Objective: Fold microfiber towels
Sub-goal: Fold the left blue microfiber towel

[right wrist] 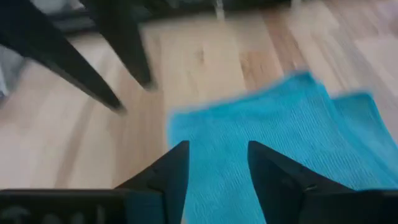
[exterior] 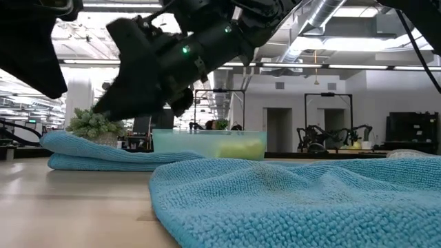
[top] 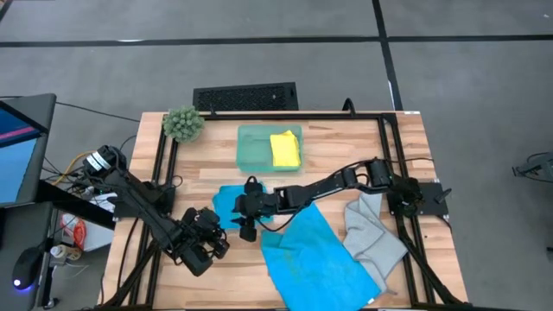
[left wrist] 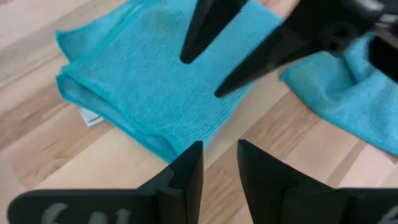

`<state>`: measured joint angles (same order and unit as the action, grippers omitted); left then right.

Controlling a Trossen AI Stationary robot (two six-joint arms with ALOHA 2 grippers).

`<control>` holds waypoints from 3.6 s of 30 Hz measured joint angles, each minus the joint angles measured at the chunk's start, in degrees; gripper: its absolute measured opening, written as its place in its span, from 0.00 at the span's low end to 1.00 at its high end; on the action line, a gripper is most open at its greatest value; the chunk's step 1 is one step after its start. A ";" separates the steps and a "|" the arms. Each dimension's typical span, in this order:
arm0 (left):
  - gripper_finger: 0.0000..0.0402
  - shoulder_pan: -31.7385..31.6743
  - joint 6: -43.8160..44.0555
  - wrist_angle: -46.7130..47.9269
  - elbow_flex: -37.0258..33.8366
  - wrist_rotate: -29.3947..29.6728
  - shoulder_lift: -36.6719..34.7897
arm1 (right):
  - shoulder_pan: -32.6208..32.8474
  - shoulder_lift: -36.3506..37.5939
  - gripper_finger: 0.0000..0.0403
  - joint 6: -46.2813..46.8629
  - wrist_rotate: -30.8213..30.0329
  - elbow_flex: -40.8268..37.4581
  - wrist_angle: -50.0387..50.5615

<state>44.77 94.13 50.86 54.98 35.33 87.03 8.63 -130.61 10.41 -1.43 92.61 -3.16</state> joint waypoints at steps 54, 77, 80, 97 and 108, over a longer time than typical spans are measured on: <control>0.51 -16.52 17.94 -26.05 -30.03 6.83 -12.92 | 20.71 30.84 0.45 12.94 -31.64 -0.14 70.91; 0.01 -18.19 11.46 -32.92 -29.72 4.31 -12.89 | 24.81 30.82 0.36 16.68 -33.42 -0.14 74.97; 0.01 -18.69 8.02 -34.34 -27.52 4.47 -12.88 | 25.11 30.82 0.35 16.95 -33.65 -0.14 74.93; 0.00 -27.92 -8.11 -28.45 -23.11 1.50 -12.89 | 25.11 30.78 0.32 17.70 -34.64 -0.14 74.72; 0.00 -28.28 -3.98 -40.28 -33.12 1.16 -12.88 | 24.04 30.69 0.32 16.71 -36.63 -9.48 60.75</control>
<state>16.49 90.15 10.57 21.87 36.49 74.15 32.67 -99.92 27.13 -38.06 83.13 57.59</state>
